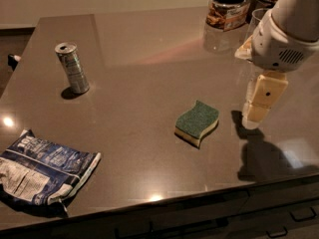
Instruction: Move sponge near redbull can
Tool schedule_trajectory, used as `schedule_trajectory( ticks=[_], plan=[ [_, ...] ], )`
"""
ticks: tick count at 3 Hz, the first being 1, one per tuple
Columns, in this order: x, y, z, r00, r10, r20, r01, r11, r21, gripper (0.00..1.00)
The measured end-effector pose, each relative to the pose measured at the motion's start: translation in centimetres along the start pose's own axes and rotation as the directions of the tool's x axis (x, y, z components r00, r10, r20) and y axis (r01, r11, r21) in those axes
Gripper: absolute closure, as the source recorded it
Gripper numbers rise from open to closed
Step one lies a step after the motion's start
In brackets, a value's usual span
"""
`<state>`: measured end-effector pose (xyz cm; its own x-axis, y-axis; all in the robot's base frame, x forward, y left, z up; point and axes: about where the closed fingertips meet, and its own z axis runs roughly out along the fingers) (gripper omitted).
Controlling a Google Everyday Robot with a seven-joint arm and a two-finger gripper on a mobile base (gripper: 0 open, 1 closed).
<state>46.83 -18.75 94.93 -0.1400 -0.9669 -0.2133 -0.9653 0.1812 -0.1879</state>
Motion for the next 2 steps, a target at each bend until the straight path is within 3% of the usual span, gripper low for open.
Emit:
schedule_trajectory(
  ticks=[1,2],
  plan=[
    [-2.1,-0.9,3.6,0.998,-0.058,0.0,0.058,0.9956,-0.073,0.0],
    [-3.1,-1.4,5.5,0.997,-0.083,-0.003,0.083,0.9904,-0.111,0.0]
  ],
)
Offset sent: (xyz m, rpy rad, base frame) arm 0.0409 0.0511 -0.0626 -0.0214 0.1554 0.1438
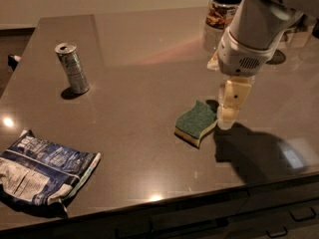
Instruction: Move sponge near redbull can
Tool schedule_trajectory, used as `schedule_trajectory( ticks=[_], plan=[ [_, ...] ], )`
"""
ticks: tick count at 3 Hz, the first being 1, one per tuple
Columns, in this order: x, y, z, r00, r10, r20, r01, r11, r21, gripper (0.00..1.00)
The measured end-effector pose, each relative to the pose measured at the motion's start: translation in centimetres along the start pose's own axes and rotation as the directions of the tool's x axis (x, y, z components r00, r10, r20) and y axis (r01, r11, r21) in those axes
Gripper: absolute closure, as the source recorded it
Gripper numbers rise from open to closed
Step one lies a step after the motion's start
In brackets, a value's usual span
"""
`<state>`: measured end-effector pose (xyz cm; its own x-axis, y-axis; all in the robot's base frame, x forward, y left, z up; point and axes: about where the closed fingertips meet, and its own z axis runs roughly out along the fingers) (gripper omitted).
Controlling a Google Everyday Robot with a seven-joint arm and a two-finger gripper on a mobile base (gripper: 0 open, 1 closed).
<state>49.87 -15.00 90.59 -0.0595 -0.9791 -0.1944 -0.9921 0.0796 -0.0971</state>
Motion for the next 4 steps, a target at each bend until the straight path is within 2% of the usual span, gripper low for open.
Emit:
schedule_trajectory(
  ticks=[2,3,4],
  plan=[
    [-1.1,0.8,3.0,1.0,-0.017,-0.004,0.017,0.998,-0.061,0.0],
    [-1.7,2.0,4.5,1.0,-0.026,0.005,0.026,0.9962,-0.083,0.0],
    [-1.9,2.1,5.4,1.0,-0.027,0.01,0.028,0.9958,-0.087,0.0]
  ],
)
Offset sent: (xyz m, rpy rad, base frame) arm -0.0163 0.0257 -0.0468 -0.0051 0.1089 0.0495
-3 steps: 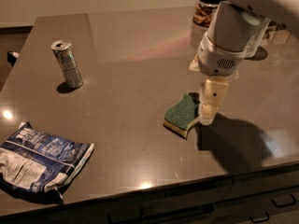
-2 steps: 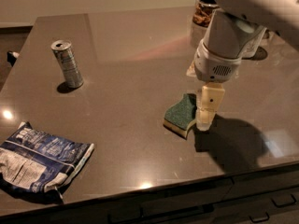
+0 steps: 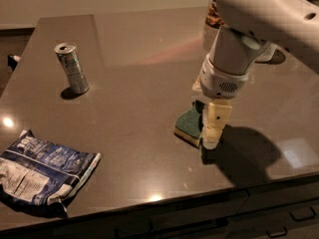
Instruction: Move sponge near redbull can
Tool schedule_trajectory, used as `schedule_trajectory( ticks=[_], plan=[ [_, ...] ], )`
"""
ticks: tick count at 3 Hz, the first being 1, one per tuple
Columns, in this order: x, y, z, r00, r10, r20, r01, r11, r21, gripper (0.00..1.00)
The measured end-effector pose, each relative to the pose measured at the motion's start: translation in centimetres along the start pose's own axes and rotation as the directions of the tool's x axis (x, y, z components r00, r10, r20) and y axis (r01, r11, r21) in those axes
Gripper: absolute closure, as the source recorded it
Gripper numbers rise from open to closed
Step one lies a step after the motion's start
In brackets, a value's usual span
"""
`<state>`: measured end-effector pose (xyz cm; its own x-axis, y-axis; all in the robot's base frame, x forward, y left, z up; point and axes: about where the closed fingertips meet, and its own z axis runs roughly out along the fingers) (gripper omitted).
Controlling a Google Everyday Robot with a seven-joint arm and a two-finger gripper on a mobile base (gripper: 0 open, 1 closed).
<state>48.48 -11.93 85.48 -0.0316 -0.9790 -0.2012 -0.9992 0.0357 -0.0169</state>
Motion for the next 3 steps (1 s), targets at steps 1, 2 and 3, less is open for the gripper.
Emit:
schedule_trajectory(
  ticks=[1,2,3],
  plan=[
    [-0.2,-0.6,0.8,1.0,-0.007,0.012,0.007,1.0,0.002,0.26],
    [-0.3,-0.9,1.2,1.0,-0.014,0.015,0.014,0.9999,0.001,0.48],
    [-1.9,-1.8,-0.1,0.999,-0.031,0.043,0.031,0.9995,0.004,0.72]
  ],
)
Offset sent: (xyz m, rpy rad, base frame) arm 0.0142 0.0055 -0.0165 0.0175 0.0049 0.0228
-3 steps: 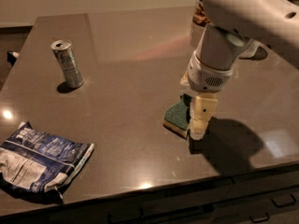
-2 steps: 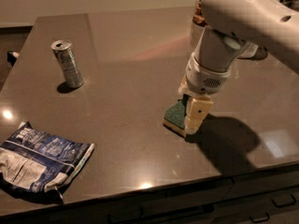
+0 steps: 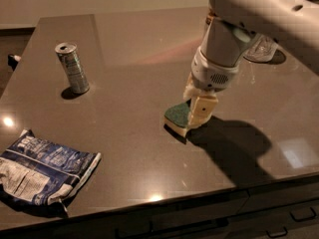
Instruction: Move sponge near redbull can
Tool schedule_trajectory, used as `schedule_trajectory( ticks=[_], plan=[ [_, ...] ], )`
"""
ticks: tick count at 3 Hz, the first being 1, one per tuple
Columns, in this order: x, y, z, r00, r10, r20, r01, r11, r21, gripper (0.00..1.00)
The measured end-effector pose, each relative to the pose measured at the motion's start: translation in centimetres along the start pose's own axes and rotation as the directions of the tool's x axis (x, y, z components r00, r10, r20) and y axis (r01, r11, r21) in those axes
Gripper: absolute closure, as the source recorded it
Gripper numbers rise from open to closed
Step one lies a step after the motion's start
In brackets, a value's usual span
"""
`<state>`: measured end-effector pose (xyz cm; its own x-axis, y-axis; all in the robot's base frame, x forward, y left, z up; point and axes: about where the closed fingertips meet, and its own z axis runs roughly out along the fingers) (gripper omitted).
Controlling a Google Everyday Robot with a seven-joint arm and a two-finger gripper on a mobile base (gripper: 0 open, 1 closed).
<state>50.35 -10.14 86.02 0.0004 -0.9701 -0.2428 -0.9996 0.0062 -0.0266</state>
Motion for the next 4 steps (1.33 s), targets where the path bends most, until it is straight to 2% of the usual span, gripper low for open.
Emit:
schedule_trajectory(
  ticks=[1,2,3,4],
  plan=[
    [-3.4,-1.6,-1.1,0.998,-0.046,0.047,0.046,0.9989,-0.001,0.95],
    [-9.3,-3.9,-0.9,0.985,-0.136,0.109,0.138,0.9904,-0.007,1.0],
    [-13.0,-5.2,0.0,0.971,-0.199,0.137,0.202,0.9794,-0.009,1.0],
    [-15.7,-7.1,1.5,0.96,-0.239,0.143,0.241,0.9705,0.003,1.0]
  ],
)
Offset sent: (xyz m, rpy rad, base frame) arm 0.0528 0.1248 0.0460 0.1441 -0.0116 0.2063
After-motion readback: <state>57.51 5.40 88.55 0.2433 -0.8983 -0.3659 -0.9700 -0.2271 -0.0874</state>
